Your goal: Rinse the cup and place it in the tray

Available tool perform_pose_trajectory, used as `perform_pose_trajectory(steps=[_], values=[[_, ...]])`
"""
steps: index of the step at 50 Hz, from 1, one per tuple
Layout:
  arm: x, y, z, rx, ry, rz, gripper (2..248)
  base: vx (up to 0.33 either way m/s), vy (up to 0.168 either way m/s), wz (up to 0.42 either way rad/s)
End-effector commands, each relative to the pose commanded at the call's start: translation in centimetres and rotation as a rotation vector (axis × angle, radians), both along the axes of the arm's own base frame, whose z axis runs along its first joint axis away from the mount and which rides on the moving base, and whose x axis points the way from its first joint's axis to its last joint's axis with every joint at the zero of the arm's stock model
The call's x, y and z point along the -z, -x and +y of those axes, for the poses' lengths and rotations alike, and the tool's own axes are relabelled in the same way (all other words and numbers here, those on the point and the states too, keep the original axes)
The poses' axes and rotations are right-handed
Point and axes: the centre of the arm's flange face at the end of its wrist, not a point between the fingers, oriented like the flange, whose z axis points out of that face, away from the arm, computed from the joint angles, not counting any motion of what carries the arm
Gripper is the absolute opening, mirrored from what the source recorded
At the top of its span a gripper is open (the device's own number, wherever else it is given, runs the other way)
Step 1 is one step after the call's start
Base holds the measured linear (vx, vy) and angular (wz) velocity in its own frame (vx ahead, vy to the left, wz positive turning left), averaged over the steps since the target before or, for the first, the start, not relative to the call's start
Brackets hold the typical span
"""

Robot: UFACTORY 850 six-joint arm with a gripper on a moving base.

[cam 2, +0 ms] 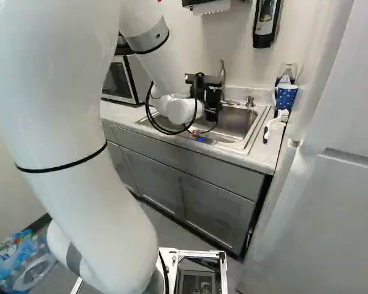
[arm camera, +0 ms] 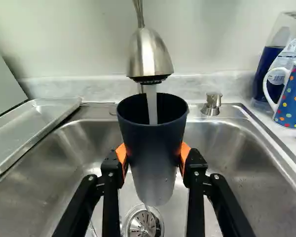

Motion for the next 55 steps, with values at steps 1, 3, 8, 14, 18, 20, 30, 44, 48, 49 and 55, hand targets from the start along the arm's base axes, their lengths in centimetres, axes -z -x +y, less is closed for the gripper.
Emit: perform_pose_trajectory(steps=[1, 3, 8, 14, 18, 20, 30, 44, 48, 49, 55], values=[[0.00, 0.00, 0.00, 0.000, 0.000, 0.000, 122, 0.000, 0.000, 0.000], [0.00, 0.00, 0.00, 0.000, 0.000, 0.000, 122, 0.000, 0.000, 0.000], [0.00, 0.00, 0.00, 0.000, 0.000, 0.000, 122, 0.000, 0.000, 0.000], [0.00, 0.00, 0.00, 0.000, 0.000, 0.000, 122, 0.000, 0.000, 0.000], [0.00, 0.00, 0.00, 0.000, 0.000, 0.000, 122, 0.000, 0.000, 0.000], [0.00, 0.00, 0.00, 0.000, 0.000, 0.000, 122, 0.000, 0.000, 0.000], [0.00, 0.00, 0.00, 0.000, 0.000, 0.000, 122, 0.000, 0.000, 0.000], [0.00, 0.00, 0.00, 0.000, 0.000, 0.000, 122, 0.000, 0.000, 0.000], [0.00, 0.00, 0.00, 0.000, 0.000, 0.000, 122, 0.000, 0.000, 0.000], [0.00, 0.00, 0.00, 0.000, 0.000, 0.000, 122, 0.000, 0.000, 0.000], [0.00, 0.00, 0.00, 0.000, 0.000, 0.000, 122, 0.000, 0.000, 0.000]])
